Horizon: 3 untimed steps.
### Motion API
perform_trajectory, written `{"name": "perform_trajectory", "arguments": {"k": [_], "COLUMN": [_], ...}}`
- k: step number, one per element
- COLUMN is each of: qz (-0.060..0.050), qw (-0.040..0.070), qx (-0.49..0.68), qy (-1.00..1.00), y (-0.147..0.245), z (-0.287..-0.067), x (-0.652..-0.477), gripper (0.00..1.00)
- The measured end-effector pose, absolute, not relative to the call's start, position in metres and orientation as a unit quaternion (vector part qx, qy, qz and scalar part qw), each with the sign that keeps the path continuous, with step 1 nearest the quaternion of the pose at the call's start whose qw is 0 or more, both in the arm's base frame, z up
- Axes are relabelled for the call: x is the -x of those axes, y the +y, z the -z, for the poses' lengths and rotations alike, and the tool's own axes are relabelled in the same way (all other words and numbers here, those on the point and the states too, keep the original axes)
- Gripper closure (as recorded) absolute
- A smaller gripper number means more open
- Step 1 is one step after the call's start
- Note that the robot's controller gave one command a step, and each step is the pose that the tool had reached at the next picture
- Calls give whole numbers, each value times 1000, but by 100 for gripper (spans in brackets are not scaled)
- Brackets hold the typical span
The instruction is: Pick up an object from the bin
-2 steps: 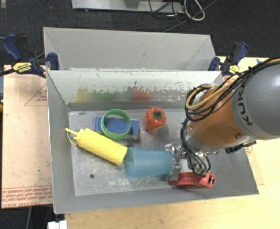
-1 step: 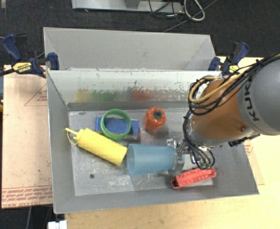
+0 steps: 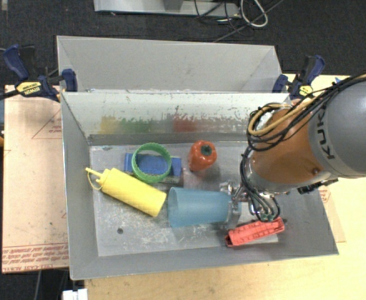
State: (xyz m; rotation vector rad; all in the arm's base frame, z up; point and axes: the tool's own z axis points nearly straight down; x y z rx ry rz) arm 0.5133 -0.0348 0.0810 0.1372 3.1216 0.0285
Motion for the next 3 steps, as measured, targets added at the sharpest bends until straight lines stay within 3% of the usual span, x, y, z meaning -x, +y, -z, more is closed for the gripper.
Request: {"name": "perform_trajectory", "arguments": {"k": [3], "qz": [-11], "qw": [10], "qx": [-37], "qy": [999], "y": [-24], "z": [-71], "x": [-521], "gripper": [100]}}
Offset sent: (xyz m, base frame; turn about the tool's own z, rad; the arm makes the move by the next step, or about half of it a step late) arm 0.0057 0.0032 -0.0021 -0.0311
